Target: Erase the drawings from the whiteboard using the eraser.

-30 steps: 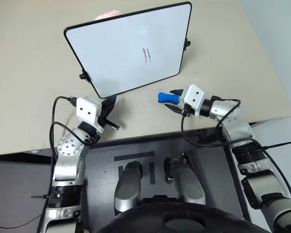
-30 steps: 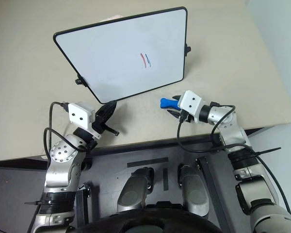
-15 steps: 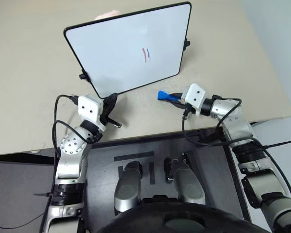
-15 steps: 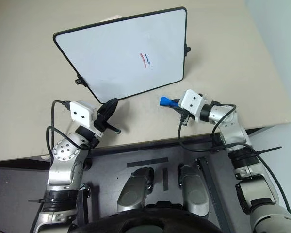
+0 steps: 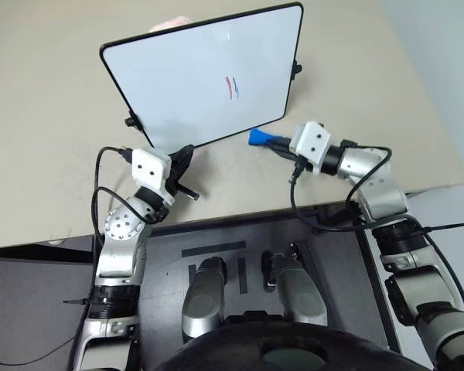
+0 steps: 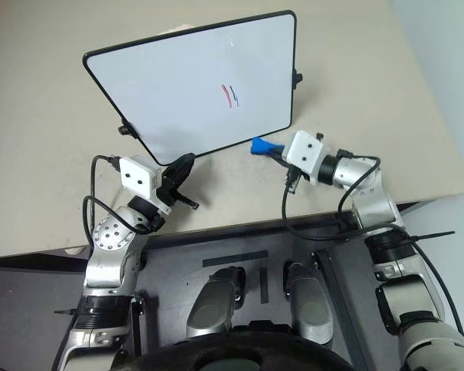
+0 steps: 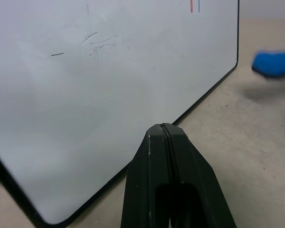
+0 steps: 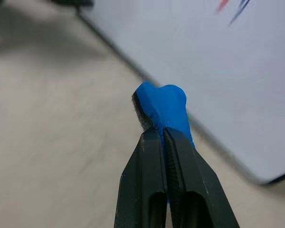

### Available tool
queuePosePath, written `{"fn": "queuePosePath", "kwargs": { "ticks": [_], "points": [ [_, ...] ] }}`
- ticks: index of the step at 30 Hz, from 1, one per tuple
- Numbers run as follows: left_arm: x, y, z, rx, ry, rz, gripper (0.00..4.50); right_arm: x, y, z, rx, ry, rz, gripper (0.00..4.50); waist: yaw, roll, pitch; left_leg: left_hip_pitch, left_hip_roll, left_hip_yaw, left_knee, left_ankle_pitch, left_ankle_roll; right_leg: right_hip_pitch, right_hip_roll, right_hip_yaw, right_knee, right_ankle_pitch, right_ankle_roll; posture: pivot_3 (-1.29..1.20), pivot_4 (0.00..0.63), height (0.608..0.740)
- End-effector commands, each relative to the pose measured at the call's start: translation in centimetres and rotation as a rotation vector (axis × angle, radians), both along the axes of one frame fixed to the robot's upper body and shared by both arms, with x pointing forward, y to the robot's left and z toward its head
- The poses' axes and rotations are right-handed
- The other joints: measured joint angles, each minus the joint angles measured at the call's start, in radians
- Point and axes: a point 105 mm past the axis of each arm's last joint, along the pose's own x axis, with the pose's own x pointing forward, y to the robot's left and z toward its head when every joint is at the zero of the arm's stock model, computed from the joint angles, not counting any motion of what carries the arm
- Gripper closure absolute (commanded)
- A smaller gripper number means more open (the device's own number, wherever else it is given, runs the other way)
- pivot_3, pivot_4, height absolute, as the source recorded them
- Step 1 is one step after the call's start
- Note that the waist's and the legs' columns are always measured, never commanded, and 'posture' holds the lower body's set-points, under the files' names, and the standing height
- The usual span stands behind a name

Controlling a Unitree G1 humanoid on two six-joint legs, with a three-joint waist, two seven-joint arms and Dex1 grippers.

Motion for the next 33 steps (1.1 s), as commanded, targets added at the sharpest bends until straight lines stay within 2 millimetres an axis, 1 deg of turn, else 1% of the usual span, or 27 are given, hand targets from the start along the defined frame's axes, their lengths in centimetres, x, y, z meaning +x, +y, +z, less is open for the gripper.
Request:
{"fn": "queuePosePath", "kwargs": {
  "ticks": [1,3,7,10,15,19,22,25,29,33],
  "points": [
    [0.1,-0.4,0.8,0.002,-0.042,-0.015,4.50,0.8,0.8,5.0,0.061,-0.212,-0.010,4.46,-0.002,0.000,0.000,0.000,0.000,0.000,0.000,0.000,0.000,0.000,0.000,0.000,0.000,0.000,0.000,0.00,0.150,0.740],
    [0.1,-0.5,0.8,0.000,-0.043,-0.017,4.50,1.3,1.4,5.8,0.057,-0.289,-0.014,4.46,-0.002,0.000,0.000,0.000,0.000,0.000,0.000,0.000,0.000,-0.001,0.000,0.000,0.000,0.000,0.000,0.00,0.150,0.740],
    [0.2,-0.7,0.8,-0.002,-0.044,-0.020,4.50,2.9,2.4,6.5,0.030,-0.436,-0.039,4.46,-0.001,0.000,0.000,0.000,0.000,0.000,0.000,0.000,0.000,-0.001,0.000,0.000,0.000,0.000,-0.001,0.00,0.150,0.740],
    [0.3,-0.5,0.9,-0.003,-0.051,-0.017,4.50,4.0,3.2,6.8,0.062,-0.463,-0.047,4.46,-0.001,0.000,0.000,-0.001,0.000,0.000,0.000,-0.001,0.000,-0.003,0.000,0.000,0.000,0.001,-0.002,0.00,0.150,0.740],
    [0.2,-0.5,0.9,-0.003,-0.055,-0.014,4.50,4.7,4.7,4.6,0.029,-0.436,-0.001,4.46,-0.003,0.000,0.000,-0.002,0.000,-0.001,0.000,-0.001,-0.001,-0.005,0.000,0.000,0.001,0.003,-0.003,0.00,0.150,0.740],
    [0.3,-0.5,1.0,-0.005,-0.061,-0.007,4.50,4.4,5.8,2.3,-0.008,-0.395,0.047,4.46,-0.011,0.000,0.000,-0.001,0.000,-0.001,0.000,-0.001,-0.001,-0.005,0.000,0.000,0.001,0.004,-0.005,0.00,0.150,0.740],
    [0.3,-0.4,1.0,-0.005,-0.064,-0.005,4.50,4.3,6.1,1.5,-0.014,-0.378,0.062,4.46,-0.012,0.000,0.000,-0.001,0.000,-0.001,-0.001,-0.001,-0.001,-0.005,0.000,0.000,0.002,0.005,-0.006,0.00,0.150,0.740],
    [0.3,-0.4,1.0,-0.005,-0.064,-0.004,4.50,4.2,6.3,1.1,-0.013,-0.376,0.064,4.46,-0.011,0.000,0.000,-0.001,0.000,-0.001,-0.001,-0.001,-0.001,-0.005,0.000,0.000,0.002,0.006,-0.006,0.00,0.150,0.740],
    [0.3,-0.5,1.0,-0.004,-0.063,-0.008,4.50,4.4,6.4,3.2,0.030,-0.461,0.046,4.46,-0.011,0.000,0.000,-0.001,0.000,-0.001,-0.001,-0.001,-0.001,-0.006,0.000,0.000,0.002,0.006,-0.006,0.00,0.150,0.740],
    [0.5,-0.6,1.1,-0.004,-0.065,-0.016,4.50,4.5,5.9,7.6,0.121,-0.630,-0.010,4.46,-0.012,0.001,0.001,-0.003,0.000,-0.001,-0.001,-0.001,-0.002,-0.008,0.000,0.000,0.002,0.006,-0.006,0.00,0.150,0.740]
  ]
}}
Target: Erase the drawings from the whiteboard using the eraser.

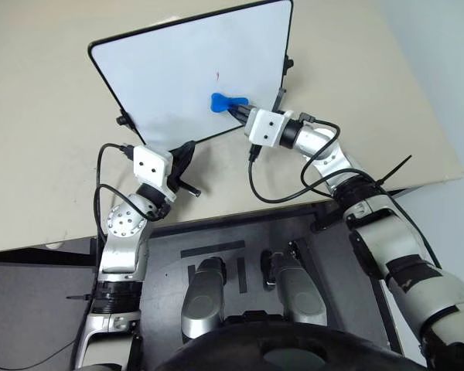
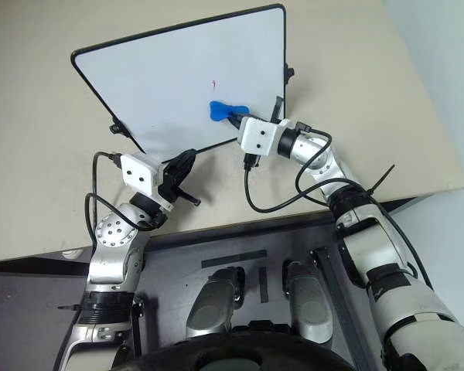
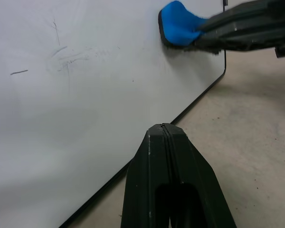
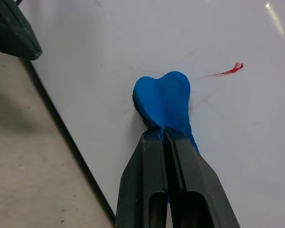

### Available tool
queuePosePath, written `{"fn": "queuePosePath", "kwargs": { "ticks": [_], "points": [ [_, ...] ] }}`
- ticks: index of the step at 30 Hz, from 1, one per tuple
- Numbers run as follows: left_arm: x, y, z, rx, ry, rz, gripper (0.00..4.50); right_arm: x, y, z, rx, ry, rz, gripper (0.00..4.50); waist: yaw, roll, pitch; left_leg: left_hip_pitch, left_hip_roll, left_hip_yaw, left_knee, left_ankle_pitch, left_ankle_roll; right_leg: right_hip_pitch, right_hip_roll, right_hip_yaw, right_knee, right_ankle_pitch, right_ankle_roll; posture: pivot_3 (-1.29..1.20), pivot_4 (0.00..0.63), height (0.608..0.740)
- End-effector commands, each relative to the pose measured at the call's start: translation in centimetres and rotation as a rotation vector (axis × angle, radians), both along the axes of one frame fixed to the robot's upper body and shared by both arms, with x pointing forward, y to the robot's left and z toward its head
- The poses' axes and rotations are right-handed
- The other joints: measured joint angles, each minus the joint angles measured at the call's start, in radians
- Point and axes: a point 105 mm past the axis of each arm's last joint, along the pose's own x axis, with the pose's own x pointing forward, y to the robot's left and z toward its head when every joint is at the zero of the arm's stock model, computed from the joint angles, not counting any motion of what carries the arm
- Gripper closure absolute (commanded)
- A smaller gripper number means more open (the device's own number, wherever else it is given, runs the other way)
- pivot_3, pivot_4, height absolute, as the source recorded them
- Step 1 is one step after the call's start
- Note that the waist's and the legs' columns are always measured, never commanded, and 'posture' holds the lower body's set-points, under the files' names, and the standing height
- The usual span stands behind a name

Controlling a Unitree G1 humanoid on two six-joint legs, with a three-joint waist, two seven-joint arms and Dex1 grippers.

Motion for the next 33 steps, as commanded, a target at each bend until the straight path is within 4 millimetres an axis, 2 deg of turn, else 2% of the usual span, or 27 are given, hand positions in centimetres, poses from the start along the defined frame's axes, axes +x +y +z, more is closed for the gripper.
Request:
{"fn": "queuePosePath", "kwargs": {
  "ticks": [1,5,7,10,15,17,20,27,33],
  "points": [
    [0.1,-0.4,0.9,0.001,-0.044,-0.015,4.50,0.1,-0.1,7.1,0.155,-0.238,-0.019,4.46,0.000,0.000,0.000,0.000,0.000,0.000,0.000,0.000,0.000,-0.001,0.000,0.000,0.000,0.000,0.000,0.00,0.150,0.740],
    [0.2,-0.5,0.9,0.001,-0.044,-0.022,4.50,0.1,-0.2,8.0,0.188,-0.280,-0.033,4.46,0.001,0.000,0.000,0.000,0.000,0.000,-0.001,0.000,0.000,-0.001,0.000,0.000,0.000,0.001,-0.001,0.00,0.150,0.740],
    [0.3,-0.6,0.9,0.001,-0.044,-0.026,4.50,0.3,0.0,7.4,0.179,-0.261,-0.043,4.46,0.001,0.000,0.000,0.000,0.000,0.000,-0.001,0.000,0.000,-0.001,0.000,0.000,0.000,0.001,-0.001,0.00,0.150,0.740],
    [0.3,-0.6,0.9,0.001,-0.045,-0.027,4.50,0.5,0.3,5.5,0.145,-0.199,-0.039,4.46,0.002,0.000,0.000,-0.001,0.000,0.000,-0.001,0.000,0.000,-0.001,0.000,0.000,-0.001,0.000,0.000,0.00,0.150,0.740],
    [0.3,-0.5,0.9,0.002,-0.047,-0.023,4.50,-0.1,0.4,0.3,0.031,-0.056,-0.010,4.46,0.002,0.000,0.000,0.000,0.000,0.000,-0.001,0.000,0.000,0.000,0.000,0.000,-0.001,0.000,0.000,0.00,0.150,0.740],
    [0.3,-0.5,0.9,0.002,-0.047,-0.020,4.50,-0.5,0.2,-0.8,0.009,-0.027,0.006,4.46,0.001,0.000,0.000,0.000,0.000,0.000,-0.001,0.000,0.000,0.000,0.000,0.000,-0.001,0.000,0.000,0.00,0.150,0.740],
    [0.3,-0.4,1.0,0.002,-0.047,-0.018,4.50,-0.9,-0.2,-1.4,0.003,-0.005,0.013,4.46,0.002,0.000,0.000,0.000,0.000,0.000,-0.001,0.000,-0.001,-0.001,0.000,0.000,0.000,0.001,-0.001,0.00,0.150,0.740],
    [0.3,-0.5,0.9,0.000,-0.043,-0.025,4.50,-2.2,-2.6,-1.7,-0.002,0.081,0.019,4.46,0.005,0.000,0.000,-0.001,0.000,0.000,-0.001,0.000,0.000,0.000,0.000,0.000,-0.001,0.001,0.000,0.00,0.150,0.740],
    [0.3,-0.3,0.7,0.002,-0.035,-0.027,4.50,-5.6,-6.2,-3.4,-0.114,0.377,0.040,4.46,0.013,-0.001,0.000,-0.003,0.000,0.002,0.000,-0.002,0.000,0.001,0.000,0.000,-0.004,-0.002,0.003,0.00,0.150,0.740]
  ]
}}
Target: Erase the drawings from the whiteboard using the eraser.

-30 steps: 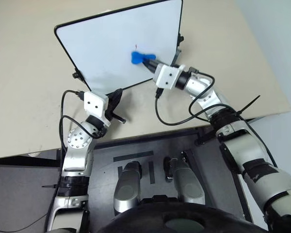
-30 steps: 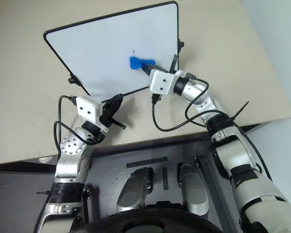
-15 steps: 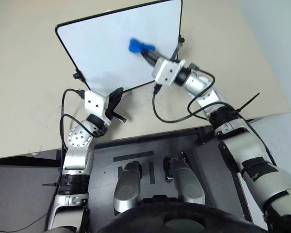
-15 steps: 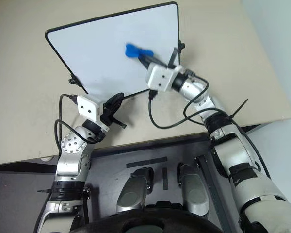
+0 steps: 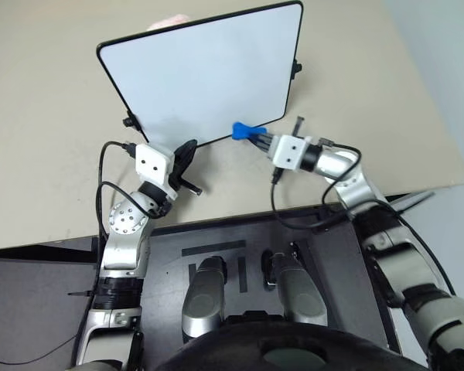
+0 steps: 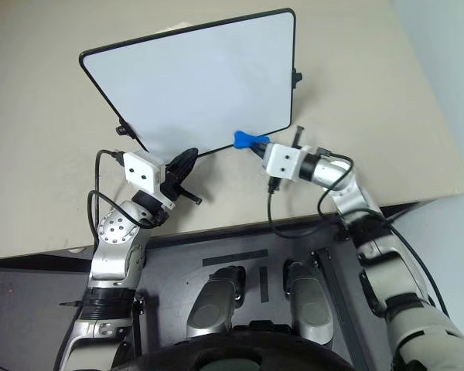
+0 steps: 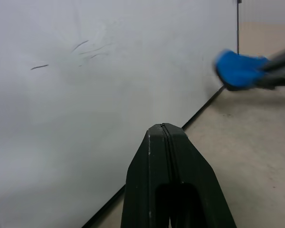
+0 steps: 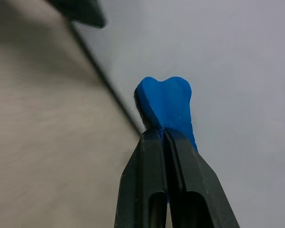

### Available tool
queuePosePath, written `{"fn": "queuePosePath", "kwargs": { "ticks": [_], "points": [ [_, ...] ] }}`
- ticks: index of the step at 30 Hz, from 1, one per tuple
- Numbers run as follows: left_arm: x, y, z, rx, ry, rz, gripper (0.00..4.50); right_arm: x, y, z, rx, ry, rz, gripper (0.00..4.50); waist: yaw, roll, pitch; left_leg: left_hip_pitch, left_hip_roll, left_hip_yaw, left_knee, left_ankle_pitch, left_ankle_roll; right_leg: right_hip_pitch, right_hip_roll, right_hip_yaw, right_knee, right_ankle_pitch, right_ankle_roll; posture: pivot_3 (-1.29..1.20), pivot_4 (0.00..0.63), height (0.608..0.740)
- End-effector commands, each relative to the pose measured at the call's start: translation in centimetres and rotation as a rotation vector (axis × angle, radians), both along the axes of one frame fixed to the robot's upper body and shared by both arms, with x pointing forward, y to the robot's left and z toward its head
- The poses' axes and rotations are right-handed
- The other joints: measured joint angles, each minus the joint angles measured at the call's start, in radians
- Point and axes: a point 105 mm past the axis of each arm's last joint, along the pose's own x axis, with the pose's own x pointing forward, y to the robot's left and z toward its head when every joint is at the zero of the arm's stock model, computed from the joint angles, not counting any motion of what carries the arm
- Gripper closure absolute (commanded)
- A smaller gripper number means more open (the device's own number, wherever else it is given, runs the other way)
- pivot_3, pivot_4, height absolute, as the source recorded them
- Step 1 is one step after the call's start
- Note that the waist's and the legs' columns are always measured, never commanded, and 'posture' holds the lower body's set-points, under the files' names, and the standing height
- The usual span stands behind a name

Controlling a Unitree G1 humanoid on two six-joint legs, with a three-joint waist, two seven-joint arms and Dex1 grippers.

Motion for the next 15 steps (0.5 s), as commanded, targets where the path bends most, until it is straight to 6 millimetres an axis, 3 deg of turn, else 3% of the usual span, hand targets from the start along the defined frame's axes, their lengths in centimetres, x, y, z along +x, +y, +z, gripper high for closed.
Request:
{"fn": "queuePosePath", "kwargs": {
  "ticks": [1,5,8,13,15],
  "points": [
    [-0.1,-0.1,0.7,0.002,-0.030,-0.014,4.50,-1.6,-1.5,1.0,-0.033,0.111,0.019,4.46,-0.001,0.000,0.000,0.000,0.000,0.000,0.000,-0.001,0.000,0.000,0.000,0.000,0.000,0.000,0.000,0.00,0.150,0.740],
    [0.0,-0.3,0.7,0.004,-0.029,-0.022,4.50,-1.9,-2.7,0.1,-0.101,0.173,-0.024,4.46,-0.009,0.000,0.000,0.002,0.000,0.000,0.001,0.000,0.000,0.001,0.000,0.001,0.000,-0.001,0.001,0.00,0.150,0.740],
    [0.1,0.0,0.8,0.007,-0.030,-0.022,4.50,-2.1,-2.2,-0.2,-0.104,0.204,-0.018,3.77,-0.010,0.000,0.000,0.005,0.000,0.000,0.000,0.002,0.001,0.004,0.001,0.001,0.002,-0.001,0.001,0.00,0.150,0.740],
    [0.1,0.5,0.9,0.021,-0.030,-0.017,4.50,-1.6,-1.7,1.3,-0.059,0.153,-0.045,2.08,-0.009,0.000,0.000,0.006,0.000,-0.001,0.001,0.004,0.002,0.005,0.001,0.001,0.002,-0.001,0.003,0.00,0.150,0.740],
    [0.1,0.7,1.2,0.028,-0.034,-0.017,4.50,-1.6,-2.1,2.3,-0.031,0.130,-0.056,2.08,-0.009,0.000,0.000,0.006,0.000,-0.001,0.001,0.004,0.002,0.005,0.001,0.001,0.002,-0.001,0.002,0.00,0.150,0.740]
  ]
}}
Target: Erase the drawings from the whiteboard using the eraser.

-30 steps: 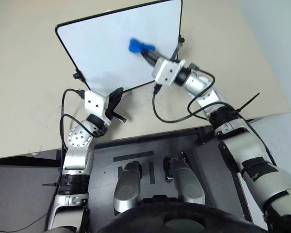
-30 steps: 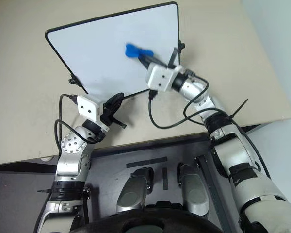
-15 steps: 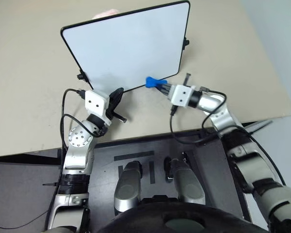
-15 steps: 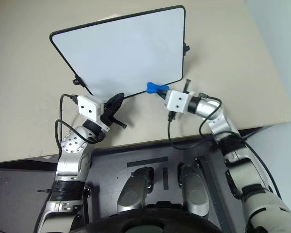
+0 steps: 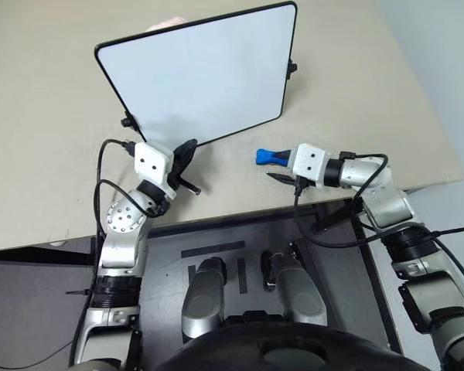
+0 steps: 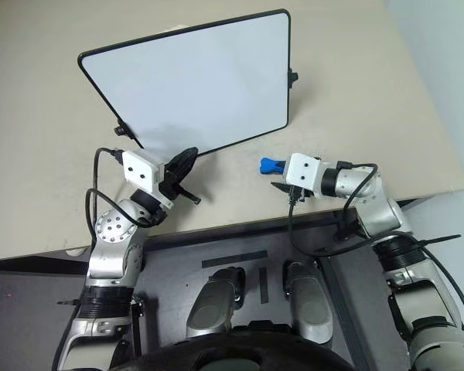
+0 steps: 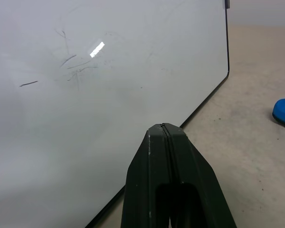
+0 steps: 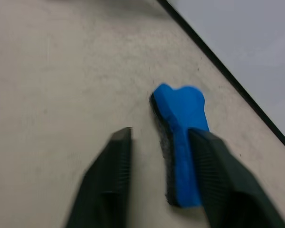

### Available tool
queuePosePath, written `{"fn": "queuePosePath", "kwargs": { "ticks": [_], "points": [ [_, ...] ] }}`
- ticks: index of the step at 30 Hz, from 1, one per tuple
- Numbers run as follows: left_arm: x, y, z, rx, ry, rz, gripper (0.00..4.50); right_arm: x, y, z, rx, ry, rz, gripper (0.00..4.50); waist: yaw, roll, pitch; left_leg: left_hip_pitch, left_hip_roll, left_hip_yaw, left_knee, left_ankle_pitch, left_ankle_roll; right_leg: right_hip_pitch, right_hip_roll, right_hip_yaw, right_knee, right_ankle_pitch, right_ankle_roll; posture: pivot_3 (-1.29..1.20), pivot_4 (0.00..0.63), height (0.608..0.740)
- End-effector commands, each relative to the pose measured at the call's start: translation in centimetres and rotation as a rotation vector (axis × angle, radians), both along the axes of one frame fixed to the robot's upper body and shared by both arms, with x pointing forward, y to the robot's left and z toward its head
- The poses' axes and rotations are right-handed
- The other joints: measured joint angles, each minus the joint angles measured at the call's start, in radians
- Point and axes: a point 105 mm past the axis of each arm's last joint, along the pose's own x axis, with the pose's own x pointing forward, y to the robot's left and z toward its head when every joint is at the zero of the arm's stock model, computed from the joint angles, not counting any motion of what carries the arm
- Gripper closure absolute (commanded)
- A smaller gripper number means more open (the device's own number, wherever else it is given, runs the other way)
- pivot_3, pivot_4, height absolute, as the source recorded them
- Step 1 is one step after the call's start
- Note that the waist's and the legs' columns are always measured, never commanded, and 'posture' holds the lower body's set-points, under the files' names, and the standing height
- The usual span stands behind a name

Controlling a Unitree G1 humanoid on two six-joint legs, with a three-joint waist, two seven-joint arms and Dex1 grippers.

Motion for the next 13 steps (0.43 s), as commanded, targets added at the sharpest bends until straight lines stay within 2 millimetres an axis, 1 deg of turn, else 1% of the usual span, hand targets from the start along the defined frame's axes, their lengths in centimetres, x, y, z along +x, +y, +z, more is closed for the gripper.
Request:
{"fn": "queuePosePath", "kwargs": {
  "ticks": [1,5,7,10,13],
  "points": [
    [0.0,0.6,1.2,0.010,-0.035,0.005,4.50,0.3,-0.6,3.5,0.073,-0.105,-0.024,2.08,0.000,0.000,0.000,0.000,0.000,0.000,0.000,0.000,0.000,0.000,0.000,0.000,0.000,0.000,0.000,0.00,0.150,0.740],
    [-0.1,1.2,1.0,0.029,-0.021,0.008,4.50,0.1,-1.5,5.5,0.194,-0.123,-0.066,2.08,0.006,0.000,0.000,-0.001,0.000,0.000,0.000,-0.001,0.000,0.000,0.000,0.000,0.000,-0.001,0.001,0.00,0.150,0.740],
    [-0.2,1.3,1.1,0.037,-0.018,-0.003,4.50,-0.1,-2.1,6.0,0.231,-0.127,-0.093,2.08,0.009,0.000,0.000,-0.001,0.000,0.000,0.000,-0.001,0.000,0.000,0.000,0.000,-0.001,-0.001,0.001,0.00,0.150,0.740],
    [0.1,1.7,1.3,0.046,-0.015,-0.007,4.50,-0.5,-2.7,6.4,0.259,-0.132,-0.126,2.08,0.009,0.000,0.000,-0.001,0.000,0.000,0.000,-0.002,0.000,0.000,0.000,0.000,-0.001,-0.002,0.001,0.00,0.150,0.740],
    [0.6,0.8,1.5,0.051,-0.016,-0.043,4.50,-0.7,-2.9,6.1,0.252,-0.137,-0.141,2.08,0.009,0.000,0.000,-0.001,0.000,0.000,0.000,-0.001,0.000,0.000,0.000,0.000,-0.001,-0.002,0.001,0.00,0.150,0.740]
  ]
}}
